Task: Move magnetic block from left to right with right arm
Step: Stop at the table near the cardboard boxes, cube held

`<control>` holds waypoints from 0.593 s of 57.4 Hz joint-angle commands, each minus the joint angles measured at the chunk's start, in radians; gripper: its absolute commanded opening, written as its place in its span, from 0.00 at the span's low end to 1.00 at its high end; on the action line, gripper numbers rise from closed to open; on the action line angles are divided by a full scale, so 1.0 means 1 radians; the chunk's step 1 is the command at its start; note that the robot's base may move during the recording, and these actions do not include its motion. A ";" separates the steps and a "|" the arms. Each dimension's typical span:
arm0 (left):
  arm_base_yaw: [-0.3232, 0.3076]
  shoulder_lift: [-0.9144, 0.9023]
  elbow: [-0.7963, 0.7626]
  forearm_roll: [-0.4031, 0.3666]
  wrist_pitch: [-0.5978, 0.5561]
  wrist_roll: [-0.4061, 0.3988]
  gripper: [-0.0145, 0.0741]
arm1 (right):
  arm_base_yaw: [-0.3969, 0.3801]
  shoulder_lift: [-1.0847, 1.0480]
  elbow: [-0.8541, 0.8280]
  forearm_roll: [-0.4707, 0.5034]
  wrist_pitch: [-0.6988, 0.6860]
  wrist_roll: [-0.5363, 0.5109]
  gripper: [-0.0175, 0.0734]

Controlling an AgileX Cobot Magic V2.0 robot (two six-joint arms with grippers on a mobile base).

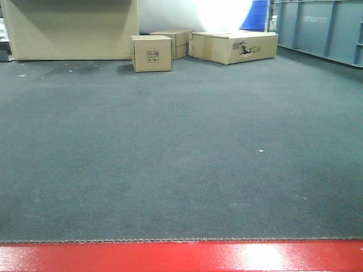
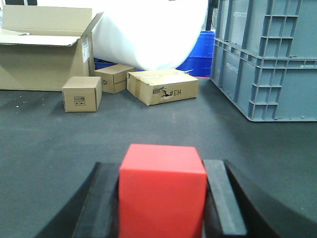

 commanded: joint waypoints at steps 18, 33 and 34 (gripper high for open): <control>0.001 -0.009 0.007 -0.005 -0.085 -0.006 0.02 | -0.001 0.033 -0.027 0.003 -0.101 -0.007 0.43; 0.001 -0.009 0.007 -0.005 -0.085 -0.006 0.02 | 0.053 0.315 -0.172 0.152 -0.076 -0.170 0.43; 0.001 -0.009 0.007 -0.005 -0.085 -0.006 0.02 | 0.069 0.345 -0.186 0.164 -0.074 -0.179 0.43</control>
